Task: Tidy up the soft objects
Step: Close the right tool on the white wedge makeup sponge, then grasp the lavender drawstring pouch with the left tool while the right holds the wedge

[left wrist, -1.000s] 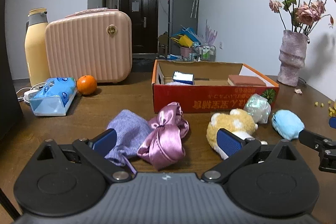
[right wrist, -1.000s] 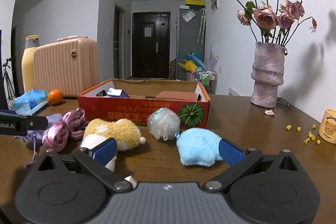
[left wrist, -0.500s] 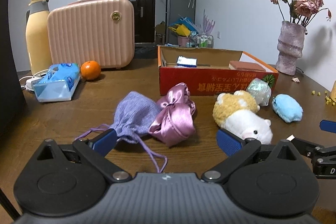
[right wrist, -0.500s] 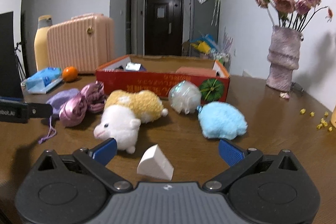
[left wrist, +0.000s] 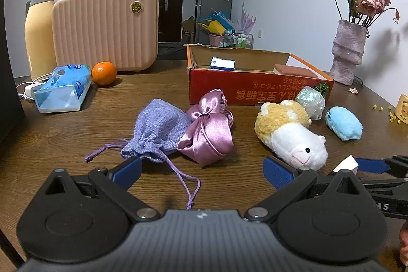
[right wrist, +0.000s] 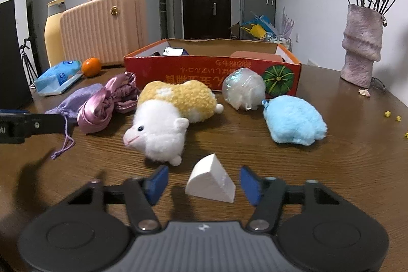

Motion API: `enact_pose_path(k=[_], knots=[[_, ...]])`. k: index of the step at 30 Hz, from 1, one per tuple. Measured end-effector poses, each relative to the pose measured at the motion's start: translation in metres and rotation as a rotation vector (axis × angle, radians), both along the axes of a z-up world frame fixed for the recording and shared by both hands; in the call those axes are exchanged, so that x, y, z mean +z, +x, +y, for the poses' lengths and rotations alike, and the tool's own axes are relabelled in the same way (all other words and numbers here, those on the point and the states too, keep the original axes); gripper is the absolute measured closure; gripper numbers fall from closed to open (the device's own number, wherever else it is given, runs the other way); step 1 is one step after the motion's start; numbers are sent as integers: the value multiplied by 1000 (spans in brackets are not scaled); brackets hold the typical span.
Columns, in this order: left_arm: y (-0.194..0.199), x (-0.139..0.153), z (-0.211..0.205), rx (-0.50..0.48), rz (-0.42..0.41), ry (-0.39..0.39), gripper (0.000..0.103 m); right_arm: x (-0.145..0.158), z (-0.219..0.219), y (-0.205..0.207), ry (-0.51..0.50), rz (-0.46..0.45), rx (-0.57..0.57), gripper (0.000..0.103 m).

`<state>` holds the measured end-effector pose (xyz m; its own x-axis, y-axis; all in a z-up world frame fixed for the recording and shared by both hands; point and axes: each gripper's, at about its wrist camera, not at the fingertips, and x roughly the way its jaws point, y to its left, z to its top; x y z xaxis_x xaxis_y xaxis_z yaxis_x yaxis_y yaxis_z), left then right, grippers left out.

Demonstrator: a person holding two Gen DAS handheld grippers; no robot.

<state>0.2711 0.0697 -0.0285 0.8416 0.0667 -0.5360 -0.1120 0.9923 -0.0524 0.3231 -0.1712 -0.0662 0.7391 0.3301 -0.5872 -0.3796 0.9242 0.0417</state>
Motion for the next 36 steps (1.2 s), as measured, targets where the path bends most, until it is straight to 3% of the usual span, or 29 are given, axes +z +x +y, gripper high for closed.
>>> enact_pose_path(k=[5, 10, 25, 36], knots=[[0, 0, -1, -10, 3, -9, 0, -1, 1, 1, -1, 1, -8, 71], [-1, 0, -4, -18, 2, -3, 0, 1, -5, 0, 34, -10, -19, 75], [-2, 1, -3, -16, -8, -5, 0, 12, -17, -8, 82, -98, -68, 78], [11, 1, 29, 77, -22, -9, 0, 16, -33, -9, 133, -127, -140, 77]])
